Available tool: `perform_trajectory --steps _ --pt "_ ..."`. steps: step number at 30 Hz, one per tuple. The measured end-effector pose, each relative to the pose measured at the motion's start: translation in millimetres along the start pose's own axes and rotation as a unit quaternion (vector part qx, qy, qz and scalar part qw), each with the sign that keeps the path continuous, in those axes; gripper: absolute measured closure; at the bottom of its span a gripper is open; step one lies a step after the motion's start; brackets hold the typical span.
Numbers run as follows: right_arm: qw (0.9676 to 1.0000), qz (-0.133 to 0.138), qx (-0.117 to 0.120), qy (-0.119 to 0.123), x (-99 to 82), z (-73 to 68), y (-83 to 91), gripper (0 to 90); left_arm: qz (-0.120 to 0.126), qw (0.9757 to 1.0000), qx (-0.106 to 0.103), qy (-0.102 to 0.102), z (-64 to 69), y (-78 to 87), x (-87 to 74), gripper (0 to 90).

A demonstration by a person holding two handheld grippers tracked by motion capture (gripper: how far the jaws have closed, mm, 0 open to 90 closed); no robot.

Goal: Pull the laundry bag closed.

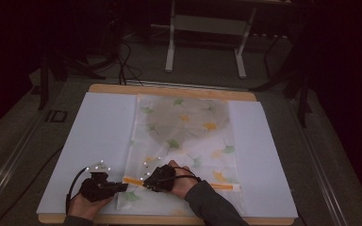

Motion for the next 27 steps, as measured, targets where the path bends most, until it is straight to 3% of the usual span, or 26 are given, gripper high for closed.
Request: perform_trajectory --steps 27 --pt "0.9998 -0.017 -0.011 0.003 -16.9 1.3 12.2 84.9 0.004 1.0000 -0.002 -0.002 0.4 2.4 0.4 88.4"
Point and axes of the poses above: each handheld gripper's, and its own axes: y roughly backward along the jaws, x roughly out of its top, z roughly to its right, the point moved 7 cm from there along -y, roughly forward along the jaws, and after that the axes turned 6 degrees about -x, right-handed, at the moved point
